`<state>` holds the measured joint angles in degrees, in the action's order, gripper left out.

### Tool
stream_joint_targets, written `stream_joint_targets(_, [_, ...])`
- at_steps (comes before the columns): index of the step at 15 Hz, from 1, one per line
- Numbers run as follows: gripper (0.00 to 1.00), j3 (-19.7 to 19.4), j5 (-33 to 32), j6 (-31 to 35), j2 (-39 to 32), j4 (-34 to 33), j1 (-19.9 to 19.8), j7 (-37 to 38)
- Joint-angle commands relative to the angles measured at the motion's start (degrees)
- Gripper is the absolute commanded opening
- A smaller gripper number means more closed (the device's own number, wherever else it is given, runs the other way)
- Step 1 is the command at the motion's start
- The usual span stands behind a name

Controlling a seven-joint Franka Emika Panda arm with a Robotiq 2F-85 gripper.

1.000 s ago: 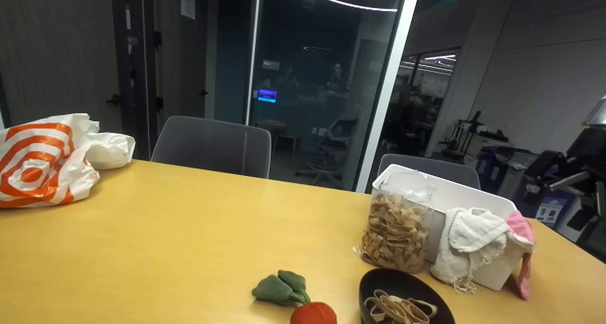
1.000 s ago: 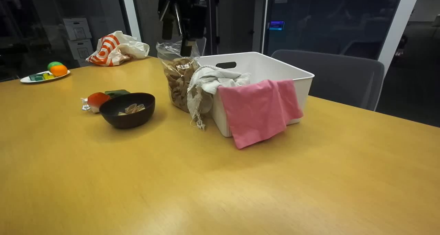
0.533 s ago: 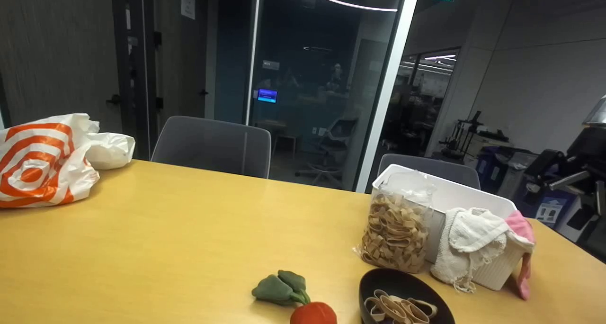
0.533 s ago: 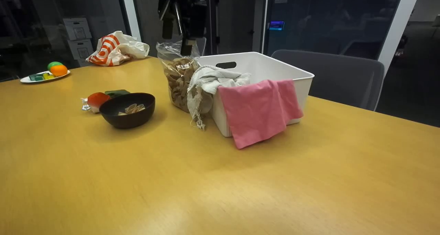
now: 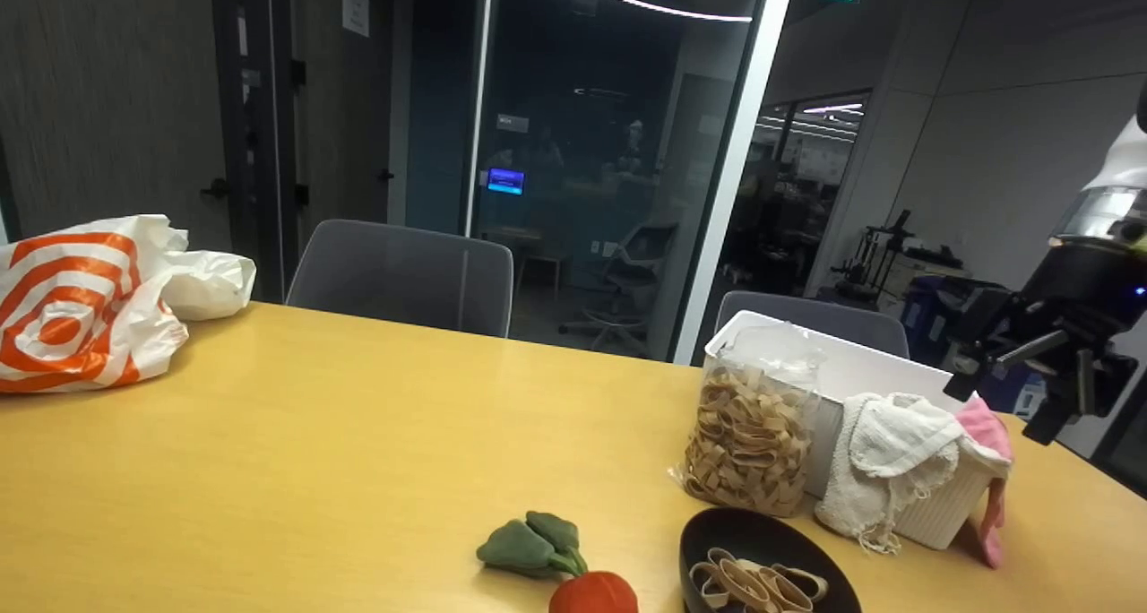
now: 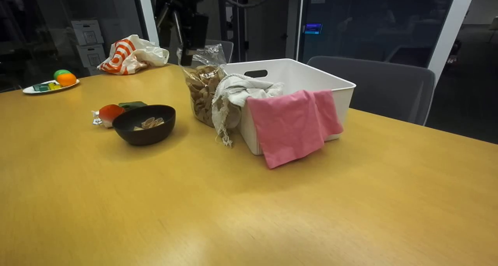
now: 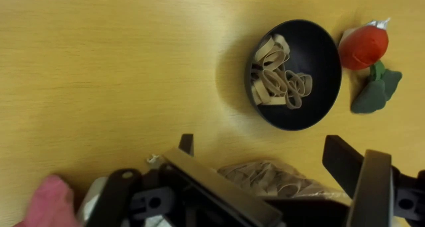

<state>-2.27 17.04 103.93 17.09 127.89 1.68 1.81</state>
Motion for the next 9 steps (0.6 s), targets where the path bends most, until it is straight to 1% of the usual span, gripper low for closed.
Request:
stream_joint_targets(1, [1.00,2.6,2.6,-3.6,1.0,-0.8,2.4,-2.3])
stream_joint_targets(5, [1.00,6.5,4.4,-0.4,1.0,0.9,6.3,-6.9])
stream_joint_targets(6, [1.00,7.8,3.9,1.2,0.6,2.0,7.3,-7.5])
stream_joint_targets(9, [1.00,10.0,2.9,4.9,-0.3,4.0,9.0,-8.8])
